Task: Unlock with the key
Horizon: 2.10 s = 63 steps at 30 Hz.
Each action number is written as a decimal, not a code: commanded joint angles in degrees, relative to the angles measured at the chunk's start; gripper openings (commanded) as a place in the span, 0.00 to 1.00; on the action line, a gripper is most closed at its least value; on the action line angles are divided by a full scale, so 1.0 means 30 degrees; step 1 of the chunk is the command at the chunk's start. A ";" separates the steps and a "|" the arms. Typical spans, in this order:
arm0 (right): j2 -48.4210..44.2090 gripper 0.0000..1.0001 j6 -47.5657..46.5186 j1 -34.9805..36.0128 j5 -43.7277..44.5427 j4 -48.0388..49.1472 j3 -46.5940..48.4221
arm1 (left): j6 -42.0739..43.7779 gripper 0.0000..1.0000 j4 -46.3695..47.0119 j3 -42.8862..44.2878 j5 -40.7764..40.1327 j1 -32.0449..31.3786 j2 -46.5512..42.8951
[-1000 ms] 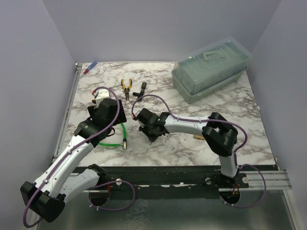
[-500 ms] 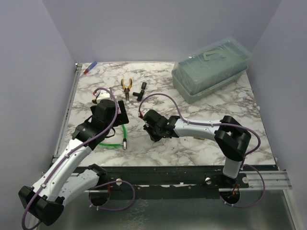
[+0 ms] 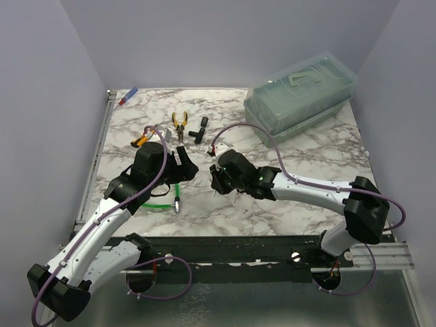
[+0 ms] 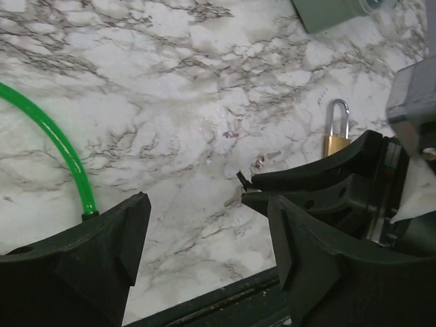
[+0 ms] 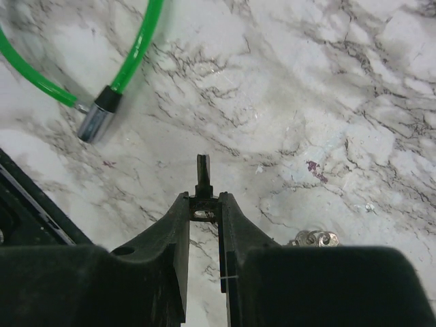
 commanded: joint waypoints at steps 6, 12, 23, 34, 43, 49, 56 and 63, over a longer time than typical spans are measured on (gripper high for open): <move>-0.3379 0.10 0.1261 0.0156 -0.0939 0.1940 -0.0770 | -0.2051 0.70 0.2144 -0.0551 0.4380 0.0127 0.0361; -0.4461 0.11 0.1594 0.0174 -0.1403 0.1953 -0.0803 | -0.2888 0.67 0.3874 -0.0920 0.6026 0.0124 0.0714; -0.5266 0.11 0.1798 0.0159 -0.1821 0.2077 -0.1031 | -0.3997 0.54 0.5504 -0.1460 0.7197 0.0090 0.1313; -0.5722 0.11 0.1873 0.0154 -0.1994 0.2528 -0.1184 | -0.4739 0.37 0.6264 -0.1941 0.7545 0.0117 0.1474; -0.5783 0.11 0.1838 0.0160 -0.2291 0.2662 -0.1170 | -0.5655 0.09 0.7160 -0.2202 0.7808 0.0098 0.1642; -0.5860 0.18 0.1767 0.0159 -0.2794 0.2758 -0.1300 | -0.6494 0.00 0.7519 -0.2114 0.7817 0.0083 0.1619; -0.5683 0.65 0.0662 0.0159 -0.1866 0.1293 -0.0483 | -0.9270 0.00 0.6764 -0.1948 0.6664 0.0113 0.1770; -0.4987 0.68 -0.0790 0.0179 -0.1087 -0.0242 0.0685 | -1.2032 0.00 0.3808 -0.1261 0.4882 0.0098 0.2845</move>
